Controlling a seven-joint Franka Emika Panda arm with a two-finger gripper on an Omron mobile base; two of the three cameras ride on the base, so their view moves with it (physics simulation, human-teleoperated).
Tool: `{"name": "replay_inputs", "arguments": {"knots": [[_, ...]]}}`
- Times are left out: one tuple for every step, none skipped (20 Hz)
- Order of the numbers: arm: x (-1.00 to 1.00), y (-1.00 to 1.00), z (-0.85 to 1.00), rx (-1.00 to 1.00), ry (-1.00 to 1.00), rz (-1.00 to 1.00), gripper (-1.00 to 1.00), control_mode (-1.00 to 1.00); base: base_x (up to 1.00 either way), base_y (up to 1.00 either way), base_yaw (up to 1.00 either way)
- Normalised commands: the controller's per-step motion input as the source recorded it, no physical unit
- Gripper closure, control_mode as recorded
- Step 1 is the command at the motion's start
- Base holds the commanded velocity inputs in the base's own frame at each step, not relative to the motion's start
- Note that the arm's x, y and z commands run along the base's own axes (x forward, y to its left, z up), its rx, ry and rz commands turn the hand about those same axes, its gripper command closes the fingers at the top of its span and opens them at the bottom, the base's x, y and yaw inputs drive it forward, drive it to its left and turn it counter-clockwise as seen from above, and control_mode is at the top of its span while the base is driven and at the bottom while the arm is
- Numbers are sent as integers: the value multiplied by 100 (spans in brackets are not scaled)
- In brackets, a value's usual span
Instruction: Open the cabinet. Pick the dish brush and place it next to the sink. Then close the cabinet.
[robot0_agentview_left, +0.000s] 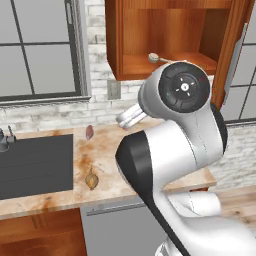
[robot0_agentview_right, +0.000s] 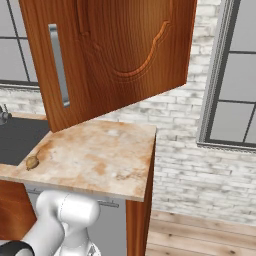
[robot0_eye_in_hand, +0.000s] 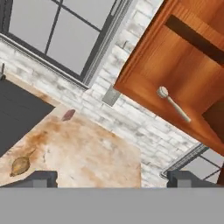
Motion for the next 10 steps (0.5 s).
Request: {"name": "replay_inputs", "arguments": {"knots": [[62, 1, -2, -45, 4, 0, -100, -100, 0, 0, 0], [54, 0, -4, -45, 11, 0, -100, -100, 0, 0, 0], [44, 0, -11, -43, 21, -1, -100, -100, 0, 0, 0], [40, 0, -13, -42, 25, -4, -100, -100, 0, 0, 0], [35, 0, -17, -40, 29, -5, -100, -100, 0, 0, 0], [26, 0, -13, -38, 30, -6, -100, -100, 0, 0, 0], [12, 0, -6, -35, 30, -7, -100, -100, 0, 0, 0], [0, 0, -1, -32, 31, -9, -100, -100, 0, 0, 0], [0, 0, 0, -29, 30, -12, -100, -100, 0, 0, 0], [0, 0, 0, -29, 29, -14, -100, -100, 0, 0, 0]]}}
